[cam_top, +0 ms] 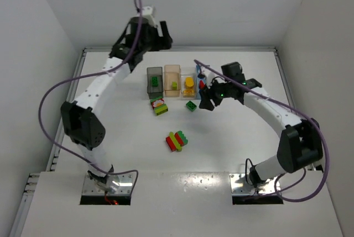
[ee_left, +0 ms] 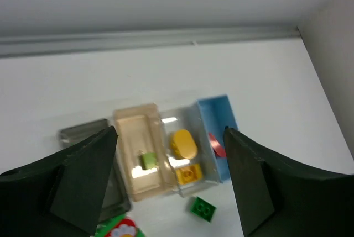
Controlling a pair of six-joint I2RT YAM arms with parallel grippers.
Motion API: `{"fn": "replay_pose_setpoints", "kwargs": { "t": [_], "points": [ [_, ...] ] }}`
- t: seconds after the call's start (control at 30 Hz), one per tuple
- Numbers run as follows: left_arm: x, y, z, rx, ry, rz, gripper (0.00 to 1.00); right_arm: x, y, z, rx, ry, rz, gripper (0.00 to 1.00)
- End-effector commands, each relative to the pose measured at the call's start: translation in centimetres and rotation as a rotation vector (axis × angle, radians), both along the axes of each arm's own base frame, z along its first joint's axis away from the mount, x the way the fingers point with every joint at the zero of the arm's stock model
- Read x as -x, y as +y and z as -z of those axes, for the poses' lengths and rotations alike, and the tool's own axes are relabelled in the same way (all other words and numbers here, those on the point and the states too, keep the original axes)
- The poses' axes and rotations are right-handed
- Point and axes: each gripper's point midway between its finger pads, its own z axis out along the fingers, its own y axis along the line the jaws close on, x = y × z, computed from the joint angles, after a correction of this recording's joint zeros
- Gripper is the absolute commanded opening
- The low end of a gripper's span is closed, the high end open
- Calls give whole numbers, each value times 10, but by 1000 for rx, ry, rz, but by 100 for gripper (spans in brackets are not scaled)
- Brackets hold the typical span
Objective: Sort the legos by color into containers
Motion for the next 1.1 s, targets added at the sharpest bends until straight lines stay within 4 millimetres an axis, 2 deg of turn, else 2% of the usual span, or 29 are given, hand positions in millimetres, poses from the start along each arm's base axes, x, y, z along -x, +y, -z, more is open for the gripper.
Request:
{"fn": "replay_pose_setpoints", "kwargs": {
  "t": [0.0, 0.07, 0.1, 0.17, 0.23, 0.27, 0.3, 0.33, 0.37, 0.57, 0.73, 0.8, 0.83, 0.9, 0.97, 1.07],
  "points": [
    [-2, 64, -32, -29, -73, -91, 84, 12, 26, 29, 18, 65, -121, 55],
    [-3, 95, -37, -78, -95, -146, 86, 14, 33, 41, 15, 133, -104, 53],
    [2, 108, -44, -93, -109, -182, 87, 8, 34, 52, 23, 160, -77, 51],
    [4, 130, -43, -112, -108, -224, 87, -4, 35, 60, 47, 179, -12, 50],
    [11, 145, -45, -118, -106, -257, 87, -18, 35, 65, 86, 183, 33, 50],
    [12, 150, -44, -119, -104, -267, 87, -19, 34, 80, 109, 222, 48, 49],
    [15, 157, -39, -126, -93, -285, 88, -27, 34, 79, 121, 215, 60, 49],
    [16, 158, -31, -133, -76, -284, 88, -27, 37, 88, 138, 233, 64, 50],
    [18, 160, -35, -132, -86, -295, 88, -29, 35, 89, 151, 227, 75, 50],
    [17, 174, -21, -127, -52, -329, 88, -42, 42, 107, 206, 215, 94, 59],
    [11, 176, -16, -119, -39, -332, 88, -53, 43, 112, 235, 186, 115, 65],
    [9, 174, -11, -120, -28, -323, 88, -52, 42, 120, 257, 182, 120, 67],
    [9, 174, -16, -116, -38, -324, 88, -55, 43, 117, 252, 174, 120, 67],
    [7, 173, -12, -119, -30, -323, 88, -55, 44, 126, 279, 180, 124, 67],
    [6, 173, -16, -116, -38, -324, 88, -57, 45, 128, 280, 182, 124, 67],
    [4, 173, -12, -119, -30, -323, 89, -62, 47, 130, 279, 180, 124, 67]
  ]
}}
